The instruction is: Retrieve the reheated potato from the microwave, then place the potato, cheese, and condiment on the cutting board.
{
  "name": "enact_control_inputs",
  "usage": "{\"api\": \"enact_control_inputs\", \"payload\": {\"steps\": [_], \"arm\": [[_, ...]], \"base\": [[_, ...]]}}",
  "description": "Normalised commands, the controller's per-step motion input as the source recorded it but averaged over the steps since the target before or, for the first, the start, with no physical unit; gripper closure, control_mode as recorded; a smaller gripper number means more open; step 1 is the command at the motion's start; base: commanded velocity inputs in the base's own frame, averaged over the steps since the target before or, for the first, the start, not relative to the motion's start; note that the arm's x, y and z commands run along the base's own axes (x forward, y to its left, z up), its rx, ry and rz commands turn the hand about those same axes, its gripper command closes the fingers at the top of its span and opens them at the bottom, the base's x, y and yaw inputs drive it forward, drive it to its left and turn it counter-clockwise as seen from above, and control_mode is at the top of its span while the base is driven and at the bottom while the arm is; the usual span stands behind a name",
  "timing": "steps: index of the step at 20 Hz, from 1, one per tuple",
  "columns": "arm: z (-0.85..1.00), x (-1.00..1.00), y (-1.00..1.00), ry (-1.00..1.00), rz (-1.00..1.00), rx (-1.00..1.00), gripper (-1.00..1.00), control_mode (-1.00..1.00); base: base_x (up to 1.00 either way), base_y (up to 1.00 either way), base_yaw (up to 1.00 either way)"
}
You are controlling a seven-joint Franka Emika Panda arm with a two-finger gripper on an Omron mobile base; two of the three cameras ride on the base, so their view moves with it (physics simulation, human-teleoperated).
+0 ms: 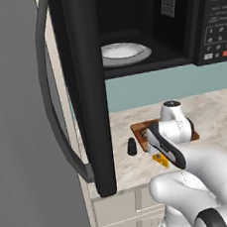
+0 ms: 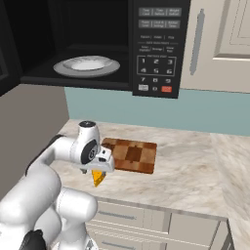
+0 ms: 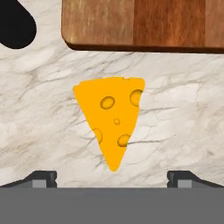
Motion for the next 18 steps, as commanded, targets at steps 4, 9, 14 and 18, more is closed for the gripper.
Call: {"api": "enact_control_inputs", "payload": {"steps": [4, 9, 14, 18], "arm": [[-0.12, 0.17, 0.00, 0.08, 0.00, 0.00, -1.00, -1.00], [-0.17, 0.06, 0.00, 0.01, 0.00, 0.00, -1.00, -1.00], [-0.23, 0.00, 0.00, 0.00, 0.00, 0.00, -1.00, -1.00], [-0.23, 0.00, 0.00, 0.00, 0.00, 0.00, -1.00, -1.00]], "base": [[0.00, 0.00, 0.00], [0.00, 0.00, 0.00], [0.00, 0.00, 0.00], [0.00, 0.00, 0.00]]}}
